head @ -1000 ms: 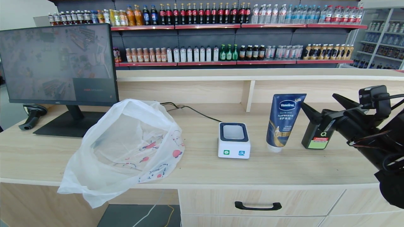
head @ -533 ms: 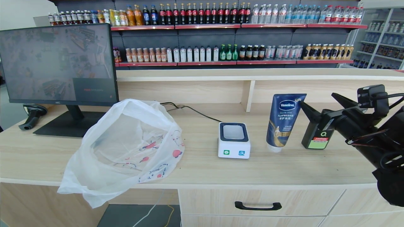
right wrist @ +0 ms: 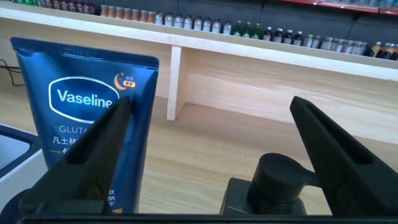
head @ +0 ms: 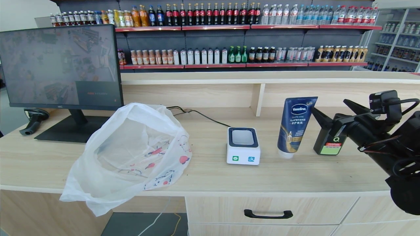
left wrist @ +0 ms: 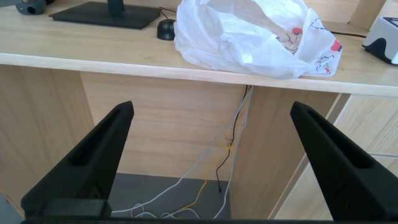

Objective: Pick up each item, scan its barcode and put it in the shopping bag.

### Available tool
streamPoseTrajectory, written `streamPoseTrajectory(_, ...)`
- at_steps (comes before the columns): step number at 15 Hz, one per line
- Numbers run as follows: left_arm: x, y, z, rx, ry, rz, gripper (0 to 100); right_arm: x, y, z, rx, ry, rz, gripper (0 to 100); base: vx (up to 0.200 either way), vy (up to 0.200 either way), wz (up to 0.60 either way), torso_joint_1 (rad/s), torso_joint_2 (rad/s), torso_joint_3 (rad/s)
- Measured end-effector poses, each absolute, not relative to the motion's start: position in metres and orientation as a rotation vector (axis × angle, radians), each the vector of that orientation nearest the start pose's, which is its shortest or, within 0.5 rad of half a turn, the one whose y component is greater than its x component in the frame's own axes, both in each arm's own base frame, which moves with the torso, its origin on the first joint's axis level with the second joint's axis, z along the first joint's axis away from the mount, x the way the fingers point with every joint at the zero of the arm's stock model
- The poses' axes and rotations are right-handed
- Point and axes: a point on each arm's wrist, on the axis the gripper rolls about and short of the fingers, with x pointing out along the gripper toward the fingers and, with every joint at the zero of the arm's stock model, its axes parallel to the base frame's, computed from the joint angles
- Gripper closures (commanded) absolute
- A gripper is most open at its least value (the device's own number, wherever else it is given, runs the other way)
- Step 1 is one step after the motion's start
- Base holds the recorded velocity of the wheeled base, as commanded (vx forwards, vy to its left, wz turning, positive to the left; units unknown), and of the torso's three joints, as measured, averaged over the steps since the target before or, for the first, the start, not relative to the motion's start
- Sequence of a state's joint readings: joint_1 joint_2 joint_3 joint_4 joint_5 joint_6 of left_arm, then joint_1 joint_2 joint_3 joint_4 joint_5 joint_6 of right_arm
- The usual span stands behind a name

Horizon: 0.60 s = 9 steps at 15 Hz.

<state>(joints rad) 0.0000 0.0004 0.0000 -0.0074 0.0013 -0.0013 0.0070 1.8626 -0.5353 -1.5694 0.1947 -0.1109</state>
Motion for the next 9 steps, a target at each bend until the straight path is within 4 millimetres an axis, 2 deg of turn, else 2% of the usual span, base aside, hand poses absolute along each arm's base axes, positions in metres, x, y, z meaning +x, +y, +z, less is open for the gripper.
streamPoseTrajectory(9,-0.0228,0.0000,0.0763,-0.001,-0.007,0.001,0,0.3038,0.0021,0.1562,-0.126,-0.238,0.173,0,0.000,0.000,0.00,0.000,0.00,0.000)
